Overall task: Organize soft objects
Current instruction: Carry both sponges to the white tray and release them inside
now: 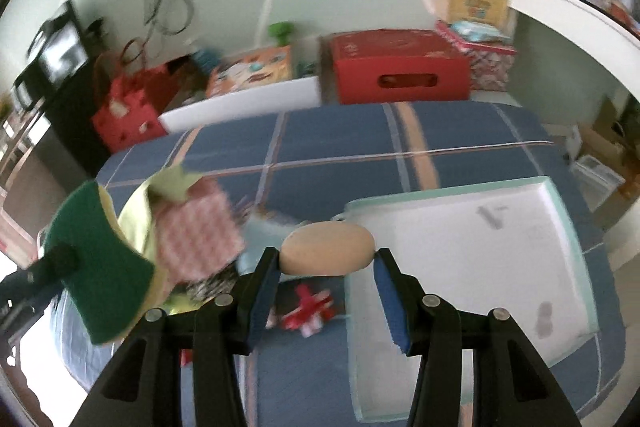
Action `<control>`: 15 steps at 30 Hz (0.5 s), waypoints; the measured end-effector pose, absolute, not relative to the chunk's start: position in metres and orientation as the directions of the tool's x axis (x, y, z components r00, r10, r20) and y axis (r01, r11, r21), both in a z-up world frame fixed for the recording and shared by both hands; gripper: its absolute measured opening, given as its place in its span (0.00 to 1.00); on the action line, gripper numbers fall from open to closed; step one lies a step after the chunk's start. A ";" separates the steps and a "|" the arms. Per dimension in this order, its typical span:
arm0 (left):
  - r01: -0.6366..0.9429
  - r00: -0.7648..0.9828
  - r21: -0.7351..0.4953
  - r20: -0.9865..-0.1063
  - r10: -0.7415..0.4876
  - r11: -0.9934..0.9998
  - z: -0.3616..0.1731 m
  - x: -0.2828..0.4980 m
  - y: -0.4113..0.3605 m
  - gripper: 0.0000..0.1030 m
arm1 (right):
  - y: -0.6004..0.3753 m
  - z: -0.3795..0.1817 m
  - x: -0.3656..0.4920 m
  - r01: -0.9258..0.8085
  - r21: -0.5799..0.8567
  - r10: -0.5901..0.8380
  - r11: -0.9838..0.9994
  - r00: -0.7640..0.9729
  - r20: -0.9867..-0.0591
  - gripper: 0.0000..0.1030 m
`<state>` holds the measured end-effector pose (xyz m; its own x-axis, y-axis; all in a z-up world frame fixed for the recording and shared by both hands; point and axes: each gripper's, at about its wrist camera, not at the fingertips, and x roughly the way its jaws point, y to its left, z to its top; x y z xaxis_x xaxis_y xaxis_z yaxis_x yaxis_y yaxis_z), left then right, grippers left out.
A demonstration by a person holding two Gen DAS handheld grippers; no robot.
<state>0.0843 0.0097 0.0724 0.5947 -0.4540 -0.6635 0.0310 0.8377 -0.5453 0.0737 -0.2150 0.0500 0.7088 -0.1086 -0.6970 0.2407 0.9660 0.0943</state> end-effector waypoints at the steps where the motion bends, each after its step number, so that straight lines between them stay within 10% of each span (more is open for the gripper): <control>1: 0.049 0.586 -0.543 -0.664 -0.464 0.839 0.073 0.087 0.001 0.30 | -0.223 0.052 0.075 0.258 0.097 -0.120 0.961 0.708 -0.696 0.50; 15: 0.287 0.410 -0.497 -0.709 -0.574 0.819 0.061 0.143 -0.143 0.30 | -0.340 0.048 0.071 0.524 0.142 -0.278 0.840 0.641 -0.716 0.50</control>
<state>0.1432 -0.1426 0.0610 0.4095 -0.5737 -0.7094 0.2871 0.8191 -0.4967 0.0708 -0.3396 0.0482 0.6406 -0.2784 -0.7156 0.5235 0.8401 0.1418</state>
